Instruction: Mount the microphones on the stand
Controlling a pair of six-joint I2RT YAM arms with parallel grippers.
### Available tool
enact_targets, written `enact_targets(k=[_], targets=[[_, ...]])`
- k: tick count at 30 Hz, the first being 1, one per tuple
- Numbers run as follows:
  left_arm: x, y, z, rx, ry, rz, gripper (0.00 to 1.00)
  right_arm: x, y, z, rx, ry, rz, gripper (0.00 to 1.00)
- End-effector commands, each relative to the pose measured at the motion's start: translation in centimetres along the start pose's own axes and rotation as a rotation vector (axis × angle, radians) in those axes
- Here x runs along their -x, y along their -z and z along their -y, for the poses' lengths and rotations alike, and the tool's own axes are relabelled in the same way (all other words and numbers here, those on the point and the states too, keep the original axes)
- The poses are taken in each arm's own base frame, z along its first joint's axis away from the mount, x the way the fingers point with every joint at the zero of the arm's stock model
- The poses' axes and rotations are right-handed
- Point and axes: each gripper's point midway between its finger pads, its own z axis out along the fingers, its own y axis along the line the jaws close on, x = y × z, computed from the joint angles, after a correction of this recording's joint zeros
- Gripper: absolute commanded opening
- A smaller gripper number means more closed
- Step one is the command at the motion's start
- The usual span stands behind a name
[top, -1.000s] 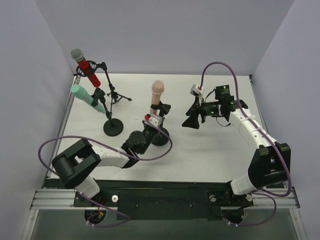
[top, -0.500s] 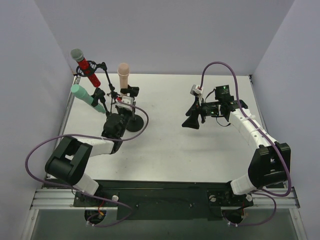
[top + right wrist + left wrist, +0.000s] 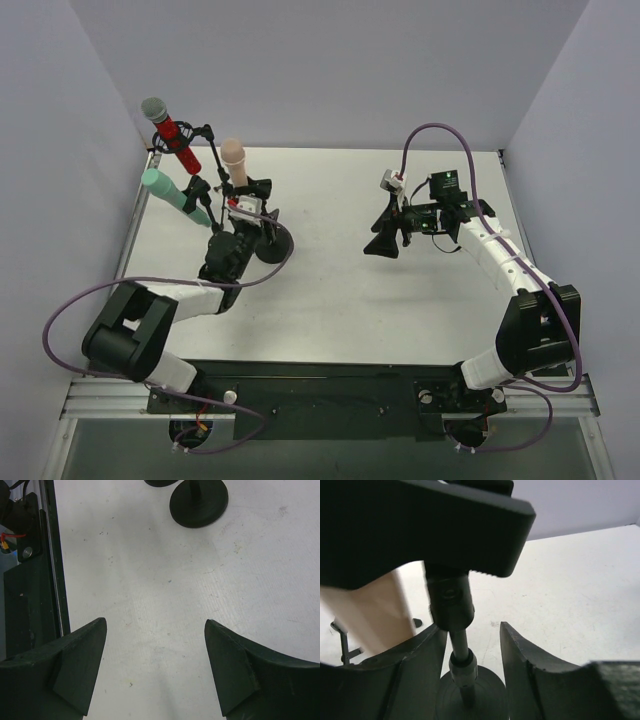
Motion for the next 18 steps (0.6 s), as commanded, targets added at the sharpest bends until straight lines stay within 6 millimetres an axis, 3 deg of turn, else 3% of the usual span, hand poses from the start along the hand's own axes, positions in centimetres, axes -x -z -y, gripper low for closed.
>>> enact_targets(k=[1, 9, 13, 15, 18], targets=[[2.9, 1.4, 0.3, -0.013, 0.057, 0.042, 0.59, 1.5, 0.3, -0.2, 0.03, 0.03, 0.035, 0.74], [2.4, 4.9, 1.8, -0.059, 0.139, -0.073, 0.63, 1.2, 0.3, 0.0, 0.015, 0.029, 0.022, 0.74], [2.5, 7.2, 3.5, -0.115, 0.19, -0.158, 0.63, 0.8, 0.7, 0.3, -0.007, 0.032, 0.003, 0.74], [3.3, 8.5, 4.5, -0.165, 0.206, -0.211, 0.65, 0.4, 1.3, 0.3, -0.028, 0.035, -0.032, 0.74], [6.0, 10.7, 5.8, -0.24, 0.214, -0.283, 0.76, -0.5, 3.3, 0.1, -0.106, 0.066, -0.142, 0.74]])
